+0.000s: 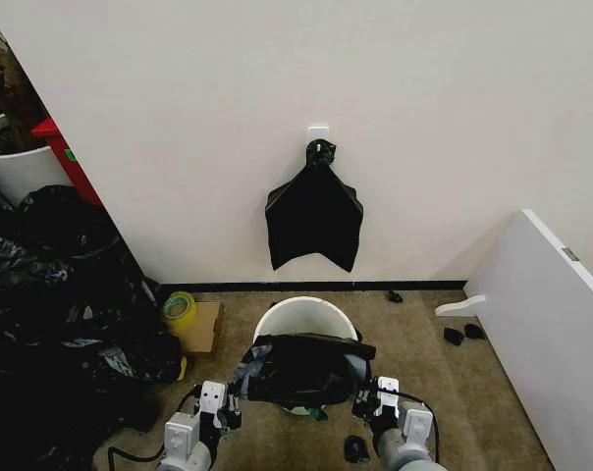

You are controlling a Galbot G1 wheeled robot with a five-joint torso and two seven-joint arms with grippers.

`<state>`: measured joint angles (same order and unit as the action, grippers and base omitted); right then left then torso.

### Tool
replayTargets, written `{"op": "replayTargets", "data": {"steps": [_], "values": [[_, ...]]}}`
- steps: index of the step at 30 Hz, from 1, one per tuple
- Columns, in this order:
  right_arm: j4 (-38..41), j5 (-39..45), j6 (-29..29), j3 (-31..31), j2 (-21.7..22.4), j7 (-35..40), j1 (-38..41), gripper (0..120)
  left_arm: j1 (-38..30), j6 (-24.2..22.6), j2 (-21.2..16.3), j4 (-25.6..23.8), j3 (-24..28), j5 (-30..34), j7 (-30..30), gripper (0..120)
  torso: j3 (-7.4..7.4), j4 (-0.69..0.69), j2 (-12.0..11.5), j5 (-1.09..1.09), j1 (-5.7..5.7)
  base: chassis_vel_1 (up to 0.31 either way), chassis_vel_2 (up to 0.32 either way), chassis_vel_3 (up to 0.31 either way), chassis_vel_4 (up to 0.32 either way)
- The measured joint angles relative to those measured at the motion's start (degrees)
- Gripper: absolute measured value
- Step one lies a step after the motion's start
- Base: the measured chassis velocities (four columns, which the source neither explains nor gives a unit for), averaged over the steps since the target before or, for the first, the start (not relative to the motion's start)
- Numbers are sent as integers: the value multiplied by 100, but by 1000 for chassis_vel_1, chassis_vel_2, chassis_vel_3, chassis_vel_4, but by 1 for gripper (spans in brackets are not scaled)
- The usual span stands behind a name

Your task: Place the garbage bag over the trash bin.

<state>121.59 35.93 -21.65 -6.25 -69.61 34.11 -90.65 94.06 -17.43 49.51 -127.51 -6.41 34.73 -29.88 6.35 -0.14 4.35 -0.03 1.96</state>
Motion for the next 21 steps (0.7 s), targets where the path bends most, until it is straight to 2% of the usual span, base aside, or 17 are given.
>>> {"op": "replayTargets", "data": {"steps": [7,21], "values": [[-271,-82,-66,19,-18,-3,202,0,-493,-14,97,348,188,69,-39,0,0,-1,0,-1,0,0,0,0,0],[-294,-409,-473,149,49,-101,173,0,-536,-232,-38,399,218,-11,-11,0,0,0,0,0,0,0,0,0,0]]}}
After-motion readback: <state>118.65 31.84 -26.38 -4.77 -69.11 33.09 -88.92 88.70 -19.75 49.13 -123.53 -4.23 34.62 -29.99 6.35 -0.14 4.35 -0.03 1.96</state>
